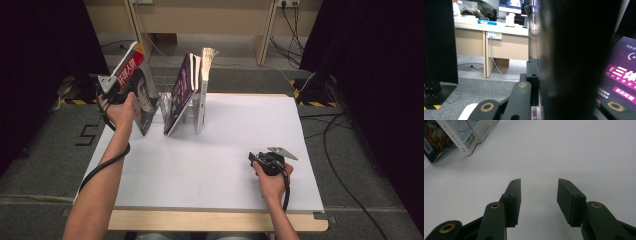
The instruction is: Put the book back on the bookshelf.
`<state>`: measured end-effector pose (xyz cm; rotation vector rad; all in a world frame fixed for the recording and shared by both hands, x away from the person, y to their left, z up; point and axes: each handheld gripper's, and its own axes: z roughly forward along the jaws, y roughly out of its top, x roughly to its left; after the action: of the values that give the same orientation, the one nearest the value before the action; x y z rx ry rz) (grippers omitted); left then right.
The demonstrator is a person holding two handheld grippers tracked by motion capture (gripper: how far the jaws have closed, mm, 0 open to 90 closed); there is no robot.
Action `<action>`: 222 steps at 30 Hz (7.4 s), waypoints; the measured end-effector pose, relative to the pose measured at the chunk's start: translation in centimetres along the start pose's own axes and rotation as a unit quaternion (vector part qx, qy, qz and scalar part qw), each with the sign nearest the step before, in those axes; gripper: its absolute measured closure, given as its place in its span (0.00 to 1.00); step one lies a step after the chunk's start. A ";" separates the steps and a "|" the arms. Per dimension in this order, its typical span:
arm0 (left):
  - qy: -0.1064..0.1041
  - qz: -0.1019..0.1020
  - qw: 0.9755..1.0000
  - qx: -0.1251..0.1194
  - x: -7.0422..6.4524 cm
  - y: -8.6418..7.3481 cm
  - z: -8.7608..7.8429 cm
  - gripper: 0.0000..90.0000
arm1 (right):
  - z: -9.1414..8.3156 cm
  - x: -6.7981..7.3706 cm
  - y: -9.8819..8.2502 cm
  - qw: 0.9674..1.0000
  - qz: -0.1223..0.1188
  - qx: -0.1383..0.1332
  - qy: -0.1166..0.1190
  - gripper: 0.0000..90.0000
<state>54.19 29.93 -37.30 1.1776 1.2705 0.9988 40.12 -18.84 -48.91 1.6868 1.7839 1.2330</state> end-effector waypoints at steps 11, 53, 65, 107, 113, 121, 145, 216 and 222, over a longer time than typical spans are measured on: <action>-0.004 -0.007 1.000 0.012 0.2 1.0 -0.3 0.71 | -0.2 -0.1 0.1 1.000 -0.003 -0.005 -0.001 0.61; -0.031 0.002 0.999 0.040 -0.1 2.0 -4.2 0.33 | -0.5 0.2 0.3 1.000 0.009 -0.008 -0.001 0.61; -0.050 0.010 0.997 0.053 -0.2 2.3 -5.9 0.29 | -0.6 0.2 0.3 1.000 0.003 -0.012 -0.001 0.61; -0.088 0.012 0.991 0.096 1.8 -0.2 -12.9 0.27 | -0.9 0.2 0.3 1.000 0.003 -0.013 -0.004 0.61; -0.091 0.014 0.991 0.099 2.1 -0.6 -13.7 0.26 | -0.9 0.2 0.3 1.000 0.003 -0.014 -0.005 0.61; -0.090 0.014 0.991 0.102 2.6 -1.5 -14.7 0.26 | -0.9 0.2 0.3 1.000 0.003 -0.013 -0.004 0.61; -0.083 0.018 0.990 0.111 3.6 -4.7 -17.3 0.27 | -1.0 0.3 0.3 1.000 0.000 -0.016 -0.007 0.61; -0.055 -0.001 0.982 0.180 6.3 -13.2 -19.5 0.28 | -0.6 0.5 -0.1 1.000 -0.012 -0.008 -0.009 0.61; -0.056 -0.002 0.982 0.179 6.4 -13.2 -19.5 0.28 | -0.5 0.6 0.0 1.000 -0.013 -0.009 -0.010 0.61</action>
<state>34.25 35.81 -50.12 1.4839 1.3966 0.7057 39.56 -18.42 -48.48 1.6556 1.7724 1.2140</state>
